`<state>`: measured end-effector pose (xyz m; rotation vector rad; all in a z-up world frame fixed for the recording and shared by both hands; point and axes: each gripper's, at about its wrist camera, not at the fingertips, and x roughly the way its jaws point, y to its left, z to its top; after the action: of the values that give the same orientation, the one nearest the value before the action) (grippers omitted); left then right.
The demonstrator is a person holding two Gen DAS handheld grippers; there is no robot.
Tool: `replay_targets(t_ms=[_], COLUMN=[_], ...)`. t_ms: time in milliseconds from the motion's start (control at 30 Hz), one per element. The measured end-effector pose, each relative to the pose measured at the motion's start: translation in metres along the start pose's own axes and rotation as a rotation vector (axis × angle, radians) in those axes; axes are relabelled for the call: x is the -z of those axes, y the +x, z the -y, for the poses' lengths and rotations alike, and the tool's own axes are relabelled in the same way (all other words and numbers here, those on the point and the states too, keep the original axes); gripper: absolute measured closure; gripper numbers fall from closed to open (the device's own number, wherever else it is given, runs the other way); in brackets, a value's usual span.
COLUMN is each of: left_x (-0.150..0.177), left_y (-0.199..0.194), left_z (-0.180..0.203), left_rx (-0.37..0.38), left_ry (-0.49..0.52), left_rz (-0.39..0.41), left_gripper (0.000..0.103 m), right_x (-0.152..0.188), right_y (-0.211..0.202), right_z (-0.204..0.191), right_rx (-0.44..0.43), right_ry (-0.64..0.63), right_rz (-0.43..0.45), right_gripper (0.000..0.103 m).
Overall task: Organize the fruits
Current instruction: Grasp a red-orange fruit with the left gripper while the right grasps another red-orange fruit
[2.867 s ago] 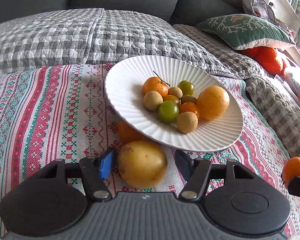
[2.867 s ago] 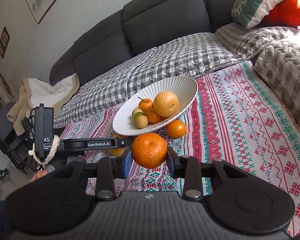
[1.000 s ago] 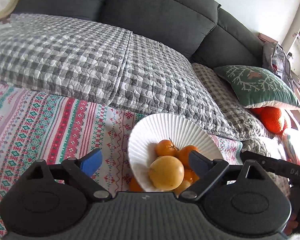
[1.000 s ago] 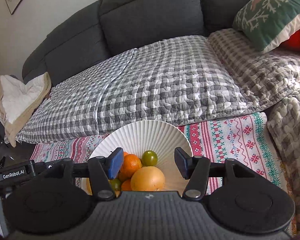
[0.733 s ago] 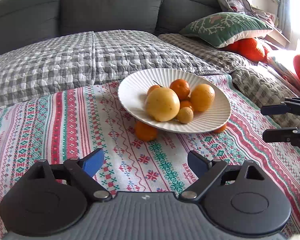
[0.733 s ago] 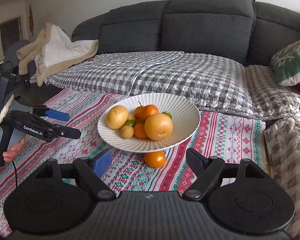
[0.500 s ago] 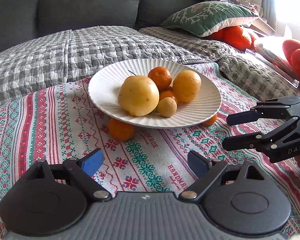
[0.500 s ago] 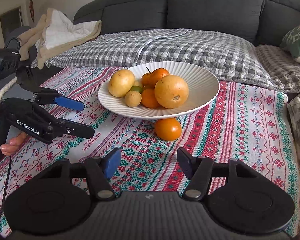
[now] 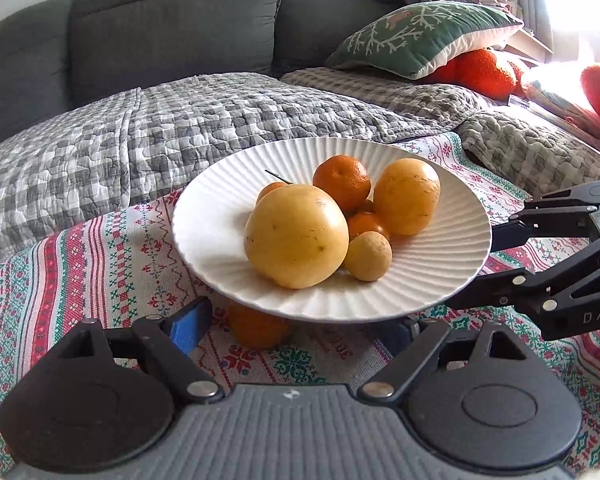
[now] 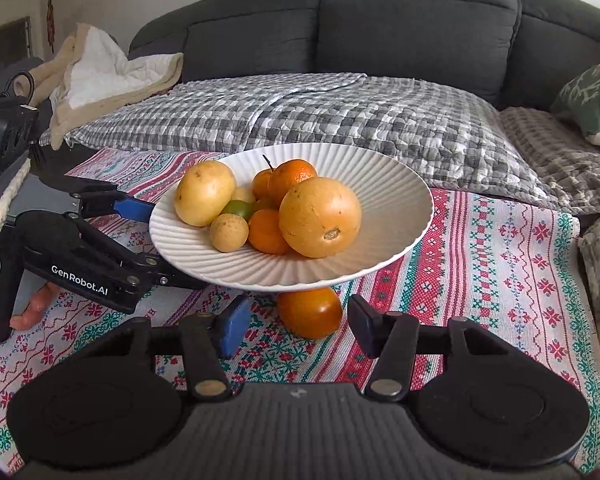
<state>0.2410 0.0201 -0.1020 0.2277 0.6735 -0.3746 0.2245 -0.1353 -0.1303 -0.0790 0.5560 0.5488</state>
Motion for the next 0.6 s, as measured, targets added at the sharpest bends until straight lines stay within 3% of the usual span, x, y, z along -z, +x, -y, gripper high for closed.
replay_targets(t_ms=[133,367,533,600], left_x=[-0.002,0.003,0.005,0.006], left_y=[0.005,0.007,0.002,-0.001], left_z=[0.004,-0.011,-0.010,-0.012], left_rx=[0.016,0.081,0.085,0.079], left_ry=[0.036,-0.042,-0.046,-0.070], left_rz=[0.002,-0.012,-0.007,-0.009], left_gripper=[0.023,0.035,0.052,0.069], right_x=[0.003,0.004,0.004,0.004], right_y=[0.001,-0.001,-0.002,-0.001], right_z=[-0.001,0.007,0.005,0.004], right_rx=[0.013,0.013,0.024,0.030], right_ry=[-0.004,0.051,0.050,0.054], right_rz=[-0.003,0.005,0.005,0.004], right_gripper=[0.058,0.070,0.070,0.071])
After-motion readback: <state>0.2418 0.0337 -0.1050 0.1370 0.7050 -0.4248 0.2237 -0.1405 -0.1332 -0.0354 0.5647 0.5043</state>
